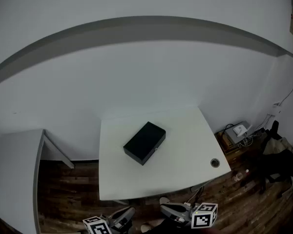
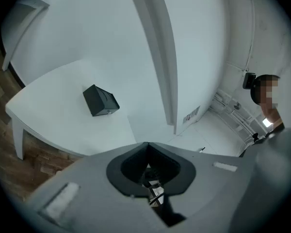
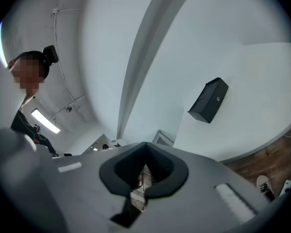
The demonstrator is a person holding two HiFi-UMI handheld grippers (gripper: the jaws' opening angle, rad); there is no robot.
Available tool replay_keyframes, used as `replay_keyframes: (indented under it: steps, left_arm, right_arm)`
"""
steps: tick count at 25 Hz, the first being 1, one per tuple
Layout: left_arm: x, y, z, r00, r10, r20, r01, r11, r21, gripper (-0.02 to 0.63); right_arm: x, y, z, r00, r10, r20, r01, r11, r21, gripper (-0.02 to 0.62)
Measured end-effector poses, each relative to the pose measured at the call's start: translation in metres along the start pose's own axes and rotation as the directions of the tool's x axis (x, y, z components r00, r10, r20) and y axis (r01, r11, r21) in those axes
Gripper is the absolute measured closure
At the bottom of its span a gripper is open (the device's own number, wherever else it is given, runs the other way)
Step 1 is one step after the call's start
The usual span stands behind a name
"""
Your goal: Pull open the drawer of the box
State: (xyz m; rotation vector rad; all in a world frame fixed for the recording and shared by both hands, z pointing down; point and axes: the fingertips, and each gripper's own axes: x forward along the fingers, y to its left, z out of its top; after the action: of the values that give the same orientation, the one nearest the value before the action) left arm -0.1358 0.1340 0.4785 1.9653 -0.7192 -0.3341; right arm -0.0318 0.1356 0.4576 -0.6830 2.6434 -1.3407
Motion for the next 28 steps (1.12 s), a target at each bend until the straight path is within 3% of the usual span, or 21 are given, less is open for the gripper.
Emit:
replay_keyframes:
  steps: [13,21,28]
  left_arm:
    - [0.004,0.0,-0.004,1.0,-0.002,-0.009,0.002,1.0,-0.013,0.6]
    - [0.008,0.002,-0.006,1.0,0.0,-0.009,-0.001,1.0,-0.027,0.6]
    - [0.016,0.02,0.003,0.999,0.051,-0.005,-0.051,0.998,-0.028,0.6]
  right_arm:
    - [-0.004,-0.001,-0.001,1.0,-0.012,-0.001,0.012,1.0,-0.01,0.591]
    - [-0.005,0.002,0.007,1.0,0.021,0.006,-0.021,0.999,-0.031,0.589]
    - [-0.003,-0.01,0.021,1.0,0.004,0.011,-0.004,1.0,-0.018,0.585]
